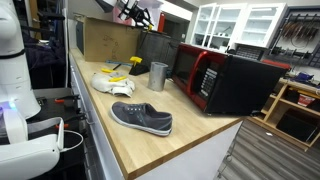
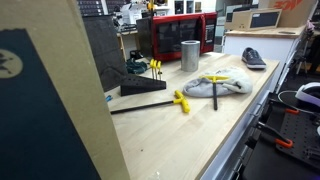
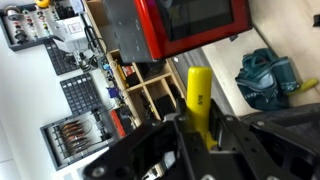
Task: Put the things with the yellow handle on the stand
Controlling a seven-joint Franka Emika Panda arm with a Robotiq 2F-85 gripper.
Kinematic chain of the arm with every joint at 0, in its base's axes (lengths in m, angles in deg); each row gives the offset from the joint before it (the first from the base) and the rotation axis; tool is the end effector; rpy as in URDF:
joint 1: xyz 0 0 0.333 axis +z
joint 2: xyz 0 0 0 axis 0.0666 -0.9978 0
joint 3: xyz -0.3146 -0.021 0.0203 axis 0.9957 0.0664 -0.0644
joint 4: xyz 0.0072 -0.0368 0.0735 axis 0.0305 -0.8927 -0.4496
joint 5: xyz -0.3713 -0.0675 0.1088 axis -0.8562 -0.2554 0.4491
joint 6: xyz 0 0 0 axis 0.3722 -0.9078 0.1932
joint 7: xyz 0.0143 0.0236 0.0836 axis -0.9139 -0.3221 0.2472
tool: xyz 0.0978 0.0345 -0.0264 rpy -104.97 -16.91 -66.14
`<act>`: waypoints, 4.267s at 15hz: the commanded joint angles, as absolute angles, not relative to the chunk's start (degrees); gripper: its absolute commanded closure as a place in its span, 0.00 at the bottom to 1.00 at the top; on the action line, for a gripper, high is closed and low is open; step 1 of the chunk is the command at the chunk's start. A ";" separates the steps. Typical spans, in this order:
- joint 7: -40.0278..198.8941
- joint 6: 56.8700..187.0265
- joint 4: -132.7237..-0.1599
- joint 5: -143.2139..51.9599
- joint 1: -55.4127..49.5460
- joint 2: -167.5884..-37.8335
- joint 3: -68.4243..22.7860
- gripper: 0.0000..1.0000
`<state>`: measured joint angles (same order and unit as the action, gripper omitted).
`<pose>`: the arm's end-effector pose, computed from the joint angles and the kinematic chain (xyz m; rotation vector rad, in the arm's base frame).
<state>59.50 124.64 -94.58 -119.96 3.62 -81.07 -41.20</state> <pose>0.5216 0.2045 0.5026 1.9360 0.8901 0.8361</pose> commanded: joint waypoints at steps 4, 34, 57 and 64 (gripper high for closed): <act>52.57 122.91 -90.45 -128.34 7.20 -85.16 -40.61 0.78; 61.00 138.60 -77.88 -153.15 8.44 -104.66 -40.99 0.94; 62.45 137.95 -74.92 -154.87 8.87 -107.83 -40.90 0.94; 63.04 137.70 -73.44 -155.61 9.00 -109.20 -40.99 0.94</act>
